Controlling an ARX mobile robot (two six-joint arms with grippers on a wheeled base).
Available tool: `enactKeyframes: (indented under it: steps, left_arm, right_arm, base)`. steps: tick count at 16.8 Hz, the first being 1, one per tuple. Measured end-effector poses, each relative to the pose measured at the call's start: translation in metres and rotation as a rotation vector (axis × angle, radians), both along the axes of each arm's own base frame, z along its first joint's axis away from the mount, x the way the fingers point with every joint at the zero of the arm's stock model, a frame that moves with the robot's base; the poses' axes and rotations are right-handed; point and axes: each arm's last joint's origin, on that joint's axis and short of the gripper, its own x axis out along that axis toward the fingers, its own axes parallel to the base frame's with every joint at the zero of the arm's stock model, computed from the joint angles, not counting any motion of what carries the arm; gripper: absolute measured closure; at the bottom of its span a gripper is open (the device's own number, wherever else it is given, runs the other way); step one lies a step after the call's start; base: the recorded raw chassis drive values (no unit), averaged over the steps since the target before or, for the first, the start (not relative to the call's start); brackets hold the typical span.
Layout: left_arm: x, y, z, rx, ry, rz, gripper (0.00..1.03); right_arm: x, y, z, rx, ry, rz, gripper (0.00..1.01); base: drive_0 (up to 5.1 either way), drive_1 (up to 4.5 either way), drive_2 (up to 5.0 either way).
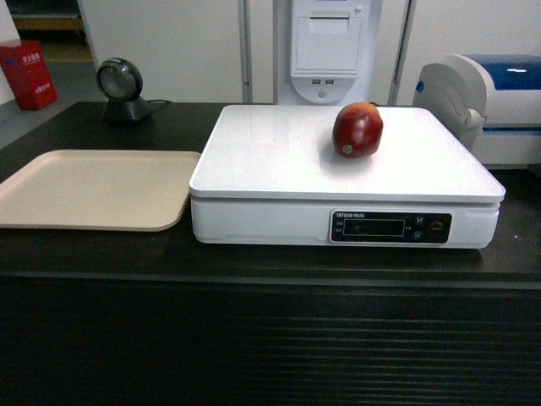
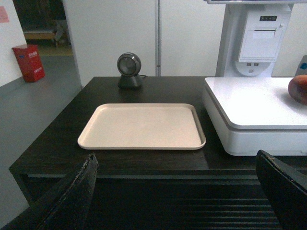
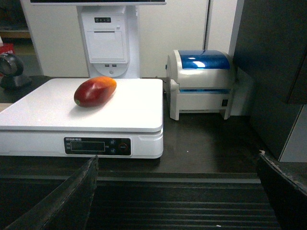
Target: Place dark red mango on scale at checkout
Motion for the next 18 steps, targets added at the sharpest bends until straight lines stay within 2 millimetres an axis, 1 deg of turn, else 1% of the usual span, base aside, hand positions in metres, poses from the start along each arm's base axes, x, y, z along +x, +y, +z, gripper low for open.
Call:
enactKeyframes:
  steps: [18]
  left_arm:
    - [0.0, 0.0, 0.0002, 0.0, -0.002, 0.0, 0.05]
  right_arm:
    - [0.0, 0.0, 0.0001, 0.0, -0.001, -0.001, 0.03]
  base:
    - [0.0, 0.0, 0.0]
